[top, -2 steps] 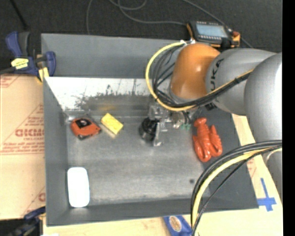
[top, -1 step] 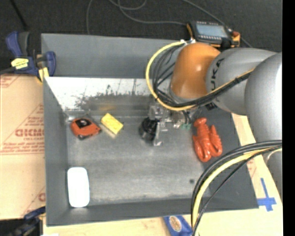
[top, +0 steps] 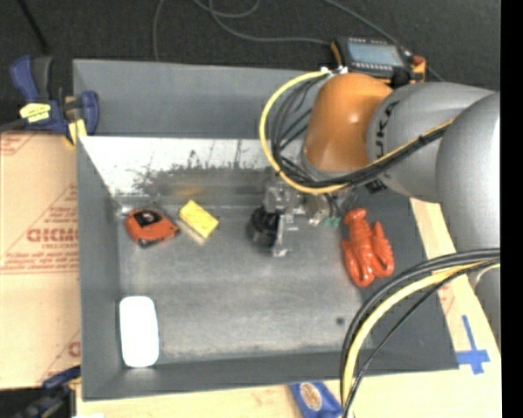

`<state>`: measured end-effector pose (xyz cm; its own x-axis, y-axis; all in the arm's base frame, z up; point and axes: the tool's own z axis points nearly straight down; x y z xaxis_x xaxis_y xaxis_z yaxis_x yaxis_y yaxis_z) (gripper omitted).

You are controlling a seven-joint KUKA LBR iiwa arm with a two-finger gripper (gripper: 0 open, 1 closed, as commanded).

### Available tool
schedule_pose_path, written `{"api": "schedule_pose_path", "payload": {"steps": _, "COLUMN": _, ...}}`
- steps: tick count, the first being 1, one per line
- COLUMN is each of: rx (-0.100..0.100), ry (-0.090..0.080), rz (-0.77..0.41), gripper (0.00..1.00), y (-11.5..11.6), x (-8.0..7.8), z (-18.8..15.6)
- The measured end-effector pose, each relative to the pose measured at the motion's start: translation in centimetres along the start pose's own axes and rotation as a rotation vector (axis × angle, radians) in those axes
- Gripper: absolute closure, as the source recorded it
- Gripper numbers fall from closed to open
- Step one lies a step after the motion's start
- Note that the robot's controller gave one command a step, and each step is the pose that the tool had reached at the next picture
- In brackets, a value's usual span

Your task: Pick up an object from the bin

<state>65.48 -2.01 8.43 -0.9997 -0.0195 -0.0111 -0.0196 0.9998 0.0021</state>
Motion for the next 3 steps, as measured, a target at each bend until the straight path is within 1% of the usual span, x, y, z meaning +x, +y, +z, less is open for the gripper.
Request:
{"api": "schedule_pose_path", "payload": {"steps": 1, "rx": 0.001, "ry": 0.001, "rz": 0.000, "gripper": 1.00, "y": 0.0, "x": -0.1, "z": -0.4}}
{"api": "schedule_pose_path", "payload": {"steps": 2, "rx": 0.002, "ry": 0.003, "rz": 0.000, "gripper": 1.00, "y": -0.1, "x": -0.3, "z": -7.3}}
{"api": "schedule_pose_path", "payload": {"steps": 3, "rx": 0.002, "ry": 0.004, "rz": 0.001, "gripper": 1.00, "y": -0.1, "x": -0.3, "z": -8.6}}
